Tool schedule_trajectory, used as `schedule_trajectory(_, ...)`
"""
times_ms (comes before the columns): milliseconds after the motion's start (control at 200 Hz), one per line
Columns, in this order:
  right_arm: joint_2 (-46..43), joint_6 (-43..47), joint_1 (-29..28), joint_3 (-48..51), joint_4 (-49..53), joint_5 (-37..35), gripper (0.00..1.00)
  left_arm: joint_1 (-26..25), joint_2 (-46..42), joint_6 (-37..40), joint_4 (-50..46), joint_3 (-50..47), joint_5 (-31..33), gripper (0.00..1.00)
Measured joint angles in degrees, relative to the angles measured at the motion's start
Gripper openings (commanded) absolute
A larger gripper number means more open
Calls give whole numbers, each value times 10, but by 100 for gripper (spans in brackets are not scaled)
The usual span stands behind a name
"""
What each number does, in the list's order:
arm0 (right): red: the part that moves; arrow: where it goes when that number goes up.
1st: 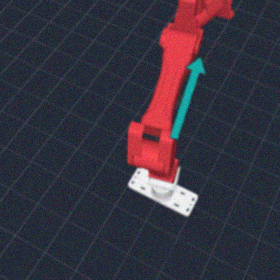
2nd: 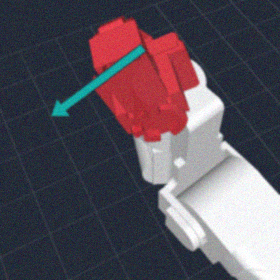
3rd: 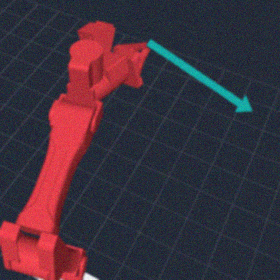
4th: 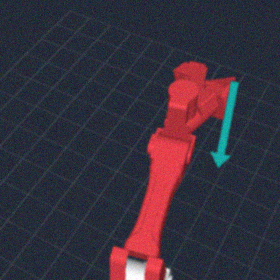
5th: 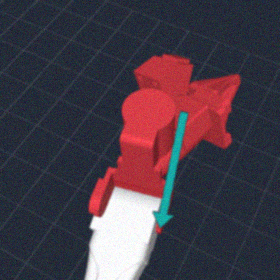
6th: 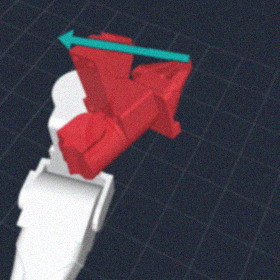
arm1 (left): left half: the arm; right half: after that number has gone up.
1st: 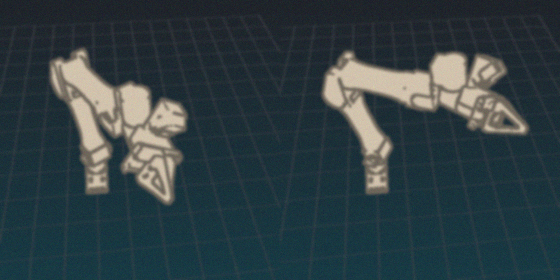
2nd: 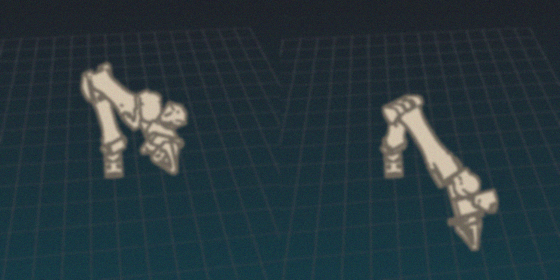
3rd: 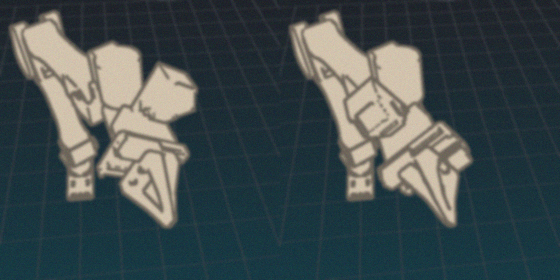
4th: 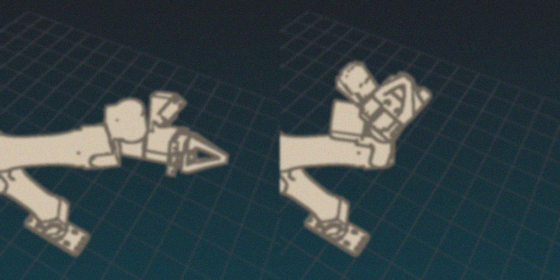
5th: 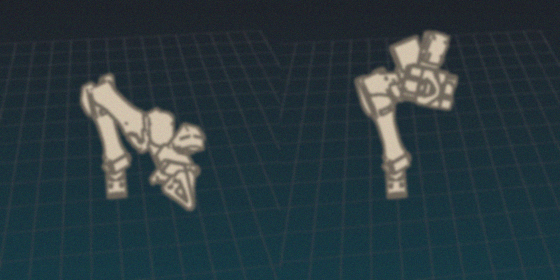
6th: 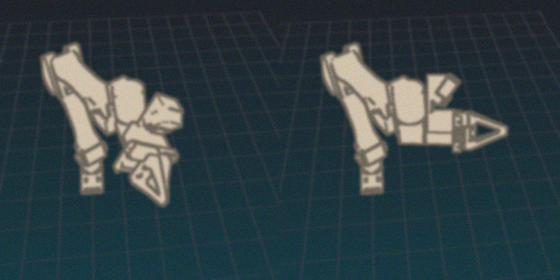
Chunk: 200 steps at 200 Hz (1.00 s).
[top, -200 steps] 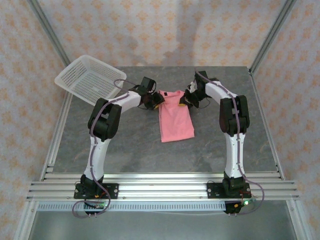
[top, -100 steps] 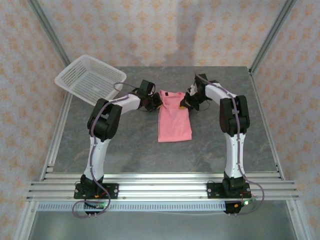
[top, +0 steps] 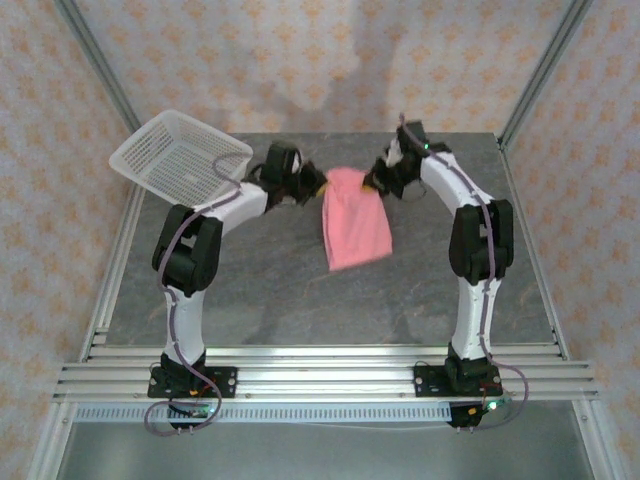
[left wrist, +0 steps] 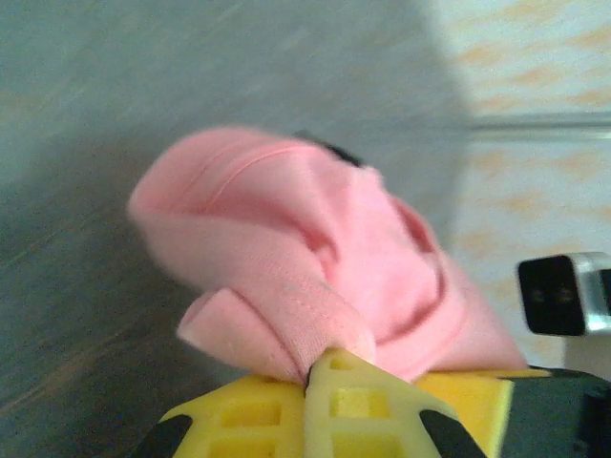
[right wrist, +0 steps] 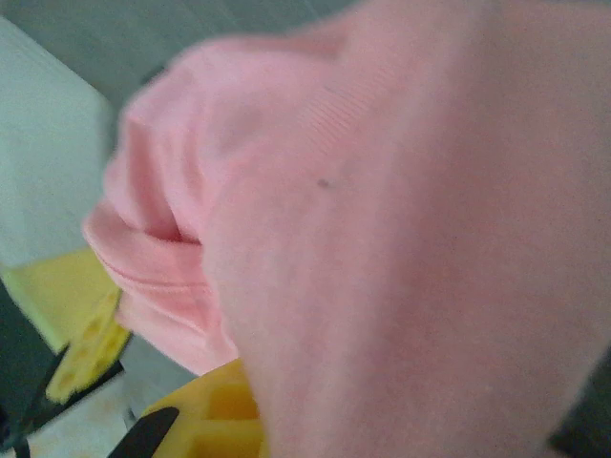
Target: Fold the inside-out t-shirt
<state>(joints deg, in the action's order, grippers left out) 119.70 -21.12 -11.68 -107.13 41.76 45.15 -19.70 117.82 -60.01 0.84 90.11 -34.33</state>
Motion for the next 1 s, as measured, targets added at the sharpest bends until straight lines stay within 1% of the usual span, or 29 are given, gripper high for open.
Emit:
schedule_trajectory(70, 19, 0, 1, -134, 3, -23, 0, 15, 3, -2, 1, 97, 0, 0)
schedule_trajectory(135, 32, 6, 2, -243, 3, -39, 0, 26, 0, 1, 2, 165, 0, 0)
schedule_trajectory(200, 26, 21, 2, -297, 0, -48, 0, 34, -20, 16, 2, 189, 1, 0)
schedule_trajectory(250, 6, 33, 2, -289, -5, -50, 0, 35, -48, 31, -7, 173, 1, 0)
schedule_trajectory(295, -24, 42, 1, -243, -17, -50, 1, 31, -82, 43, -5, 130, 0, 0)
schedule_trajectory(320, -45, 46, 0, -202, -28, -49, 1, 27, -99, 46, -7, 105, 0, 0)
schedule_trajectory(440, -128, 45, -7, 60, -113, -43, 1, 0, -168, 50, 14, -64, -4, 0)
schedule_trajectory(540, -141, 36, -9, 266, -187, -45, 1, -27, -173, 52, 13, -186, -2, 0)
schedule_trajectory(625, -141, 27, -11, 395, -207, -43, 1, -52, -163, 53, 2, -259, -2, 0)
schedule_trajectory(686, -141, 21, -13, 446, -217, -39, 1, -71, -162, 52, -2, -292, -3, 0)
schedule_trajectory(766, -159, 11, -13, 478, -240, -34, 1, -89, -162, 53, -2, -305, -4, 0)
schedule_trajectory(891, -201, 1, -12, 492, -254, -41, 1, -101, -165, 55, 2, -305, -2, 0)
schedule_trajectory(1001, -208, 0, -12, 492, -254, -47, 4, -104, -165, 57, 1, -303, 5, 0)
